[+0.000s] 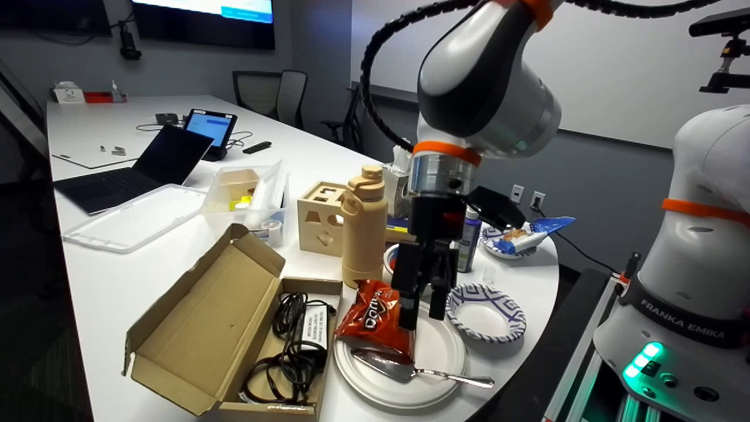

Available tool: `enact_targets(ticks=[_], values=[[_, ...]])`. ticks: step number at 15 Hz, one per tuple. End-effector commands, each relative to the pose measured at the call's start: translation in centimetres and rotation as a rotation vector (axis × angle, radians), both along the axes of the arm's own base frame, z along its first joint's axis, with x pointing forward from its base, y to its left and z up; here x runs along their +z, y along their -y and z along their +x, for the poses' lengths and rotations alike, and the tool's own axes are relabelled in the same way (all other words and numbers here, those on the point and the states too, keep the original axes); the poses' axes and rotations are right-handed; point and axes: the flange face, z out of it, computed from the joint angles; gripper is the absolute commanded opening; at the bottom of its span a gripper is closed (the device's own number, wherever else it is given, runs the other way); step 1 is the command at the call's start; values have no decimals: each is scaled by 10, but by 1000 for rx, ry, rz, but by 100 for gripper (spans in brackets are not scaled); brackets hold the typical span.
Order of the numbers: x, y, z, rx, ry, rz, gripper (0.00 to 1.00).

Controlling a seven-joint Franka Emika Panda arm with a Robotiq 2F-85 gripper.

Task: Pick up the silver spoon and use it to stir the items in the white bowl

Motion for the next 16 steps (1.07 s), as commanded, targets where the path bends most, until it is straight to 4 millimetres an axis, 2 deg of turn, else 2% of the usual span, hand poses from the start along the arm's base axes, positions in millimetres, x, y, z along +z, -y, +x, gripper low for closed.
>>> enact_targets(ticks=[1, 8, 11, 16], values=[[-32, -3, -7, -4, 23, 7, 100], [-60, -4, -14, -12, 65, -77, 100], [-77, 2, -18, -27, 63, -104, 100], [-95, 10, -23, -65, 60, -128, 100]])
